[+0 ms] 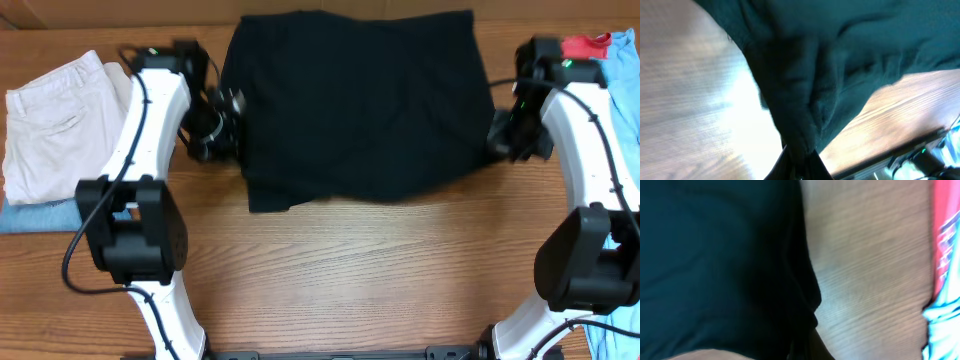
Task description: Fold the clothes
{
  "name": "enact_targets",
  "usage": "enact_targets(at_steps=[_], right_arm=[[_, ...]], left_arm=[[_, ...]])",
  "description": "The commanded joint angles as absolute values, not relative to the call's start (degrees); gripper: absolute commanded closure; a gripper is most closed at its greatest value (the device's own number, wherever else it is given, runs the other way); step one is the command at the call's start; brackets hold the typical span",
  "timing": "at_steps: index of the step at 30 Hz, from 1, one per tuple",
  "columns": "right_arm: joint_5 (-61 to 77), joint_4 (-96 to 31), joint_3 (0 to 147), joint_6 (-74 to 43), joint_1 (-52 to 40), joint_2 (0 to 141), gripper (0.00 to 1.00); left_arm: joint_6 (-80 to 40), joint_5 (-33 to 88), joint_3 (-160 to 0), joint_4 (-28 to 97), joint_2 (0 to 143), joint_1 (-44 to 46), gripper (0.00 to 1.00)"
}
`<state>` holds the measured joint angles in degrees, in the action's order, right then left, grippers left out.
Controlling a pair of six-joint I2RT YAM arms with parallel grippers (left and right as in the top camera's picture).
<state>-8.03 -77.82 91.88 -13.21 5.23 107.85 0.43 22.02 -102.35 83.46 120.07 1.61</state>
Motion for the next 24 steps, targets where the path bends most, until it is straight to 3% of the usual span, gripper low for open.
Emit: enact_targets(at_steps=[1, 8, 16, 24], right_arm=[[-8.99, -77.43, 86.87, -13.13, 5.52, 105.67, 0.96], [-10.48, -81.80, 85.71, -15.25, 7.31, 105.49, 0.96], [-4.78, -81.28, 79.83, -15.88, 13.91, 100.99, 0.96], [2.98, -73.25, 64.16, -13.82, 16.53, 88.64, 0.96]], left_arm=[[1.23, 20.05, -95.44, 82.61, 119.57, 1.45, 0.96], [-12.88, 1.65, -85.73, 81.95, 116.36, 0.62, 0.96], [-13.82, 4.97, -70.52, 70.22, 100.90, -2.52, 0.96], [-18.57, 5.85, -63.42, 68.97, 89.19, -2.66, 0.96]])
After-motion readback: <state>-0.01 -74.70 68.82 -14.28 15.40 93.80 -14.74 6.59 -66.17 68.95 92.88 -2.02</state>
